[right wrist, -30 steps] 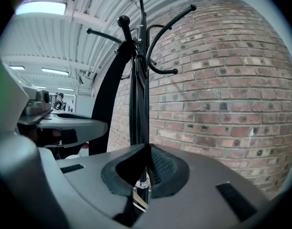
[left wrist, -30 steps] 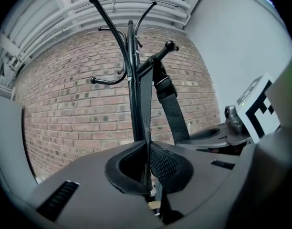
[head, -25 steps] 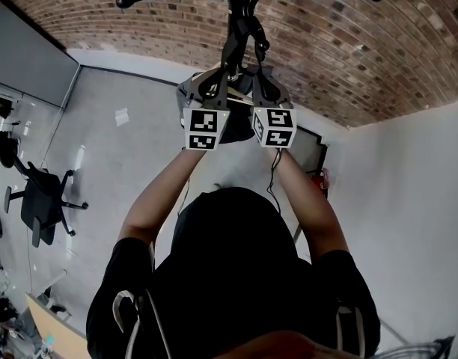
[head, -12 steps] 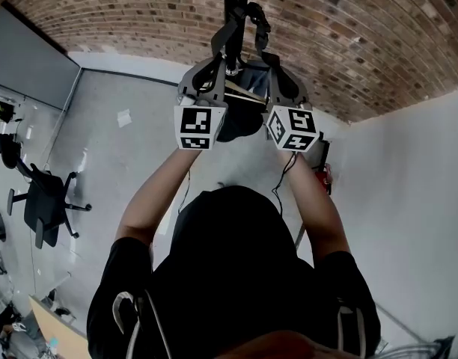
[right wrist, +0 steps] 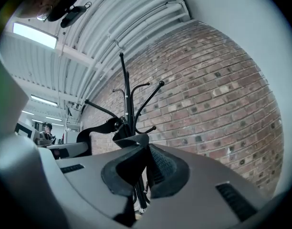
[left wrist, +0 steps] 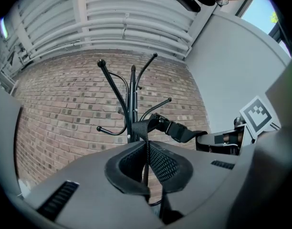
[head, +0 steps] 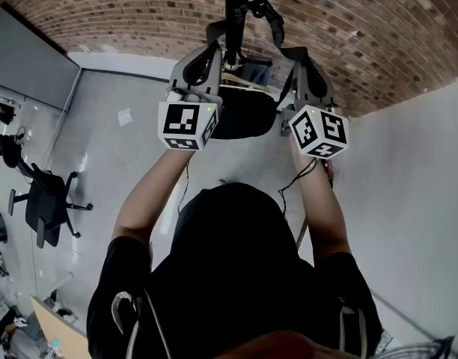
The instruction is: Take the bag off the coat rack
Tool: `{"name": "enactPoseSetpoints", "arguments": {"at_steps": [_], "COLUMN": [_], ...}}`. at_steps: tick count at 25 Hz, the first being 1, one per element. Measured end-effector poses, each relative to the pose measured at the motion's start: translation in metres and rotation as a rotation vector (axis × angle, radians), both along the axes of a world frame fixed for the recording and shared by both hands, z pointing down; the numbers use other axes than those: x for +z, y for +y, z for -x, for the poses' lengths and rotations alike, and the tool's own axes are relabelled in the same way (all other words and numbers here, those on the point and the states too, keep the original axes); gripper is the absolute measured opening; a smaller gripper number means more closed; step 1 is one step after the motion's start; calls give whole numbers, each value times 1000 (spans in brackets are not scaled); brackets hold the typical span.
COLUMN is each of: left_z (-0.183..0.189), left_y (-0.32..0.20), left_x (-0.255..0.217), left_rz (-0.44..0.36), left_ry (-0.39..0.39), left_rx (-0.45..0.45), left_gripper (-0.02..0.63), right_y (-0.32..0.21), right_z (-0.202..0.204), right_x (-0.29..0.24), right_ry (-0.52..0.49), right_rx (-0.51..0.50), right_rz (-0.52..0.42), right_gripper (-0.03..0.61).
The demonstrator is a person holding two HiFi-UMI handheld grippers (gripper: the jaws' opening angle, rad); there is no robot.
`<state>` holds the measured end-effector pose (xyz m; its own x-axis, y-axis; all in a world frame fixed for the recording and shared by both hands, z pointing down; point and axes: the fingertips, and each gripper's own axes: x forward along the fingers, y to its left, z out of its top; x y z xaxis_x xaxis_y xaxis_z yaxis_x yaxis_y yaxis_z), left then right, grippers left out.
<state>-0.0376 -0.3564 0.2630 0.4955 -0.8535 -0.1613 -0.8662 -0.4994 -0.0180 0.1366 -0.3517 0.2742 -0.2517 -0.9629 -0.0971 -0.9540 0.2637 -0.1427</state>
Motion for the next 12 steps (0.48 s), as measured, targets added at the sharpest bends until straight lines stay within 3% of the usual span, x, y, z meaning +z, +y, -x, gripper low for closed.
{"name": "enactPoseSetpoints", "arguments": {"at_steps": [7,12], "left_z": [-3,-4], "left_y": [23,31], "left_x": [-29,-44], "left_rz": [20,3], "left_ry": [102,128], "left_rx": [49,58], "left_gripper": [23,23], "right_y": [20,33], "right_z": [-3,-9], "right_x": [-28,-38], "right_ry": [-60,-78], "right_rx": [-11,-1], "right_rz": [-40,-60], "right_gripper": [23,23]}}
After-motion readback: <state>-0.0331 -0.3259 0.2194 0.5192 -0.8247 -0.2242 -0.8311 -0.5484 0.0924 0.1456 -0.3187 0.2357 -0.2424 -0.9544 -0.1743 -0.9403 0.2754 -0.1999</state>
